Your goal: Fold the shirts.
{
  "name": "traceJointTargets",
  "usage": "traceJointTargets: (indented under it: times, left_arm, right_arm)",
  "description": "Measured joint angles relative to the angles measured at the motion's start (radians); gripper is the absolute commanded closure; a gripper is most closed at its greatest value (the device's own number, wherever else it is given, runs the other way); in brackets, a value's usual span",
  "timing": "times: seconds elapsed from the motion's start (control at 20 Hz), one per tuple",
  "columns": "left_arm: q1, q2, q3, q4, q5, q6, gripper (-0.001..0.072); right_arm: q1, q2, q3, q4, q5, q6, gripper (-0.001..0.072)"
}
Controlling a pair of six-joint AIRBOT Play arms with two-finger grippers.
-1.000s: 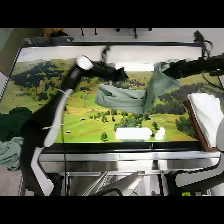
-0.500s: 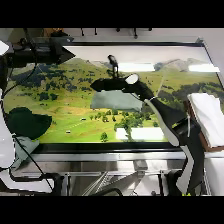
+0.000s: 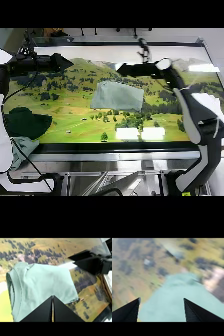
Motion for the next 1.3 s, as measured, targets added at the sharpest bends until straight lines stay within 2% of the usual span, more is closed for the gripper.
traceJointTargets:
  times: [0.05, 0.15, 0.25, 0.55, 0.75, 0.8, 0.85, 0.95, 1.0, 1.2, 1.3]
  left_arm:
    - [0.0, 0.001, -0.002, 0.0, 0.0, 0.006, 0.0692]
    - [0.0, 0.001, -0.004, 0.0, -0.003, 0.009, 0.0692]
    - [0.0, 0.001, -0.005, 0.0, -0.005, 0.013, 0.0692]
    - [0.0, 0.001, -0.006, 0.002, -0.011, 0.016, 0.0692]
    - [0.0, 0.001, -0.006, 0.002, -0.012, 0.017, 0.0692]
    - [0.0, 0.001, -0.006, 0.001, -0.012, 0.017, 0.0692]
    - [0.0, 0.001, -0.006, 0.002, -0.012, 0.017, 0.0692]
    - [0.0, 0.001, -0.006, 0.002, -0.012, 0.017, 0.0692]
    - [0.0, 0.001, -0.006, 0.003, -0.013, 0.017, 0.0692]
    - [0.0, 0.001, -0.006, 0.002, -0.024, 0.018, 0.0692]
    - [0.0, 0.001, -0.006, 0.002, -0.031, 0.018, 0.0692]
  right_arm:
    - [-0.06, 0.009, -0.01, -0.06, 0.067, 0.061, 0.0051]
    - [-0.148, 0.019, -0.049, -0.132, 0.182, 0.139, 0.0051]
    - [-0.203, 0.024, -0.109, -0.177, 0.235, 0.184, 0.005]
    - [-0.193, -0.022, -0.238, -0.218, 0.227, 0.228, 0.005]
    - [-0.129, -0.075, -0.255, -0.129, 0.179, 0.206, 0.0057]
    - [-0.115, -0.084, -0.257, -0.095, 0.163, 0.19, 0.0196]
    - [-0.104, -0.092, -0.259, -0.074, 0.144, 0.169, 0.0376]
    - [-0.095, -0.103, -0.262, 0.0, 0.119, 0.119, 0.0632]
    - [-0.093, -0.099, -0.26, 0.06, 0.113, 0.091, 0.0687]
    - [-0.104, -0.046, -0.229, 0.211, 0.105, 0.011, 0.0688]
    - [-0.138, -0.002, -0.183, 0.24, 0.096, 0.005, 0.0688]
